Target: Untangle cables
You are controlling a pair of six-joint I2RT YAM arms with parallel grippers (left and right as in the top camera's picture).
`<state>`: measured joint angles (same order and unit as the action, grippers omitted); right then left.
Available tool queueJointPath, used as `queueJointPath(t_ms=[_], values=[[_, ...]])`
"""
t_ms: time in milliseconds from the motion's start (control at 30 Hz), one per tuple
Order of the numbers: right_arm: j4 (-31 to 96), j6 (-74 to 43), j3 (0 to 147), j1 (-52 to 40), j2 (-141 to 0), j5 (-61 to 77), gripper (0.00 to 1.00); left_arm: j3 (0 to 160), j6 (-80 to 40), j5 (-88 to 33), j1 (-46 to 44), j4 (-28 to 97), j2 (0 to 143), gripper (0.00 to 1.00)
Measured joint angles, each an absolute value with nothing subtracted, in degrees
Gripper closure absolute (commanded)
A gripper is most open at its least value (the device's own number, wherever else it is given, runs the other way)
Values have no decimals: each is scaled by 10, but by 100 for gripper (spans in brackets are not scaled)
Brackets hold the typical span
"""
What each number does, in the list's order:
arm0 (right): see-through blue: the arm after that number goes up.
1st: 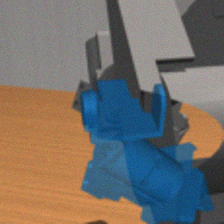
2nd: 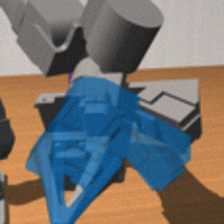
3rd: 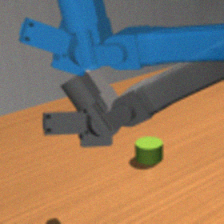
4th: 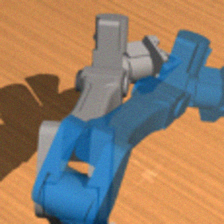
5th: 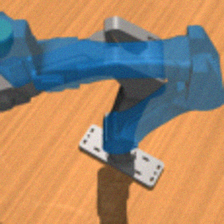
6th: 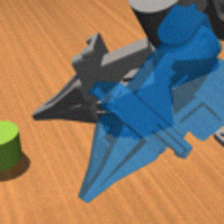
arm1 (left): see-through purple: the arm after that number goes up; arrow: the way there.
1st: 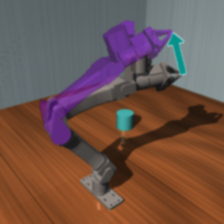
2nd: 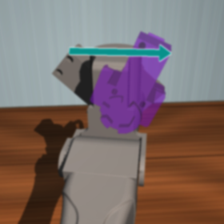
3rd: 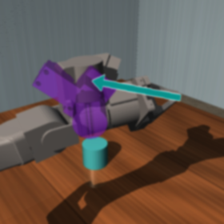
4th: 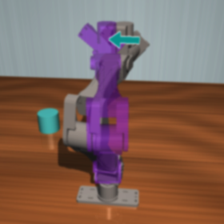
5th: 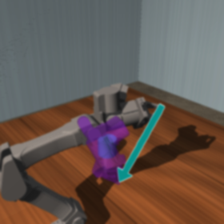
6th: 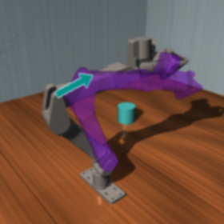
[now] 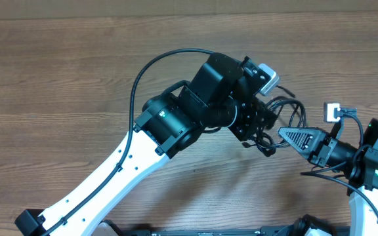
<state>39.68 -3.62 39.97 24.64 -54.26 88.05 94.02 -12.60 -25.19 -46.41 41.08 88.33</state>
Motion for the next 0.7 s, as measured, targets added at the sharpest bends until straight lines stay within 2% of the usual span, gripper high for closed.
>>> queueJointPath(t_ms=[33, 100, 167, 267, 300, 333, 367, 400, 467, 533, 700], values=[[365, -67, 399, 246, -543, 879, 96, 940, -130, -250, -464, 413, 886, 10], [293, -115, 395, 246, -543, 880, 96, 940, -131, -250, -464, 420, 894, 0], [194, -188, 394, 246, -543, 880, 96, 940, -134, -250, -464, 435, 905, 0], [-72, -384, 392, 246, -543, 864, 96, 941, -133, -249, -464, 466, 907, 0], [-243, -480, 385, 245, -550, 856, 96, 941, -133, -248, -464, 472, 907, 0], [-289, -517, 388, 246, -552, 850, 96, 941, -130, -248, -464, 490, 907, 0], [-447, -635, 390, 246, -561, 837, 96, 941, -122, -248, -464, 498, 907, 0], [-540, -709, 395, 246, -569, 825, 96, 941, -113, -248, -464, 511, 907, 0], [-620, -843, 402, 244, -593, 810, 96, 941, -100, -248, -464, 518, 907, 0], [-621, -916, 404, 244, -627, 804, 96, 941, -90, -247, -464, 517, 907, 0], [-620, -994, 404, 244, -655, 799, 96, 941, -89, -220, -456, 503, 907, 0]])
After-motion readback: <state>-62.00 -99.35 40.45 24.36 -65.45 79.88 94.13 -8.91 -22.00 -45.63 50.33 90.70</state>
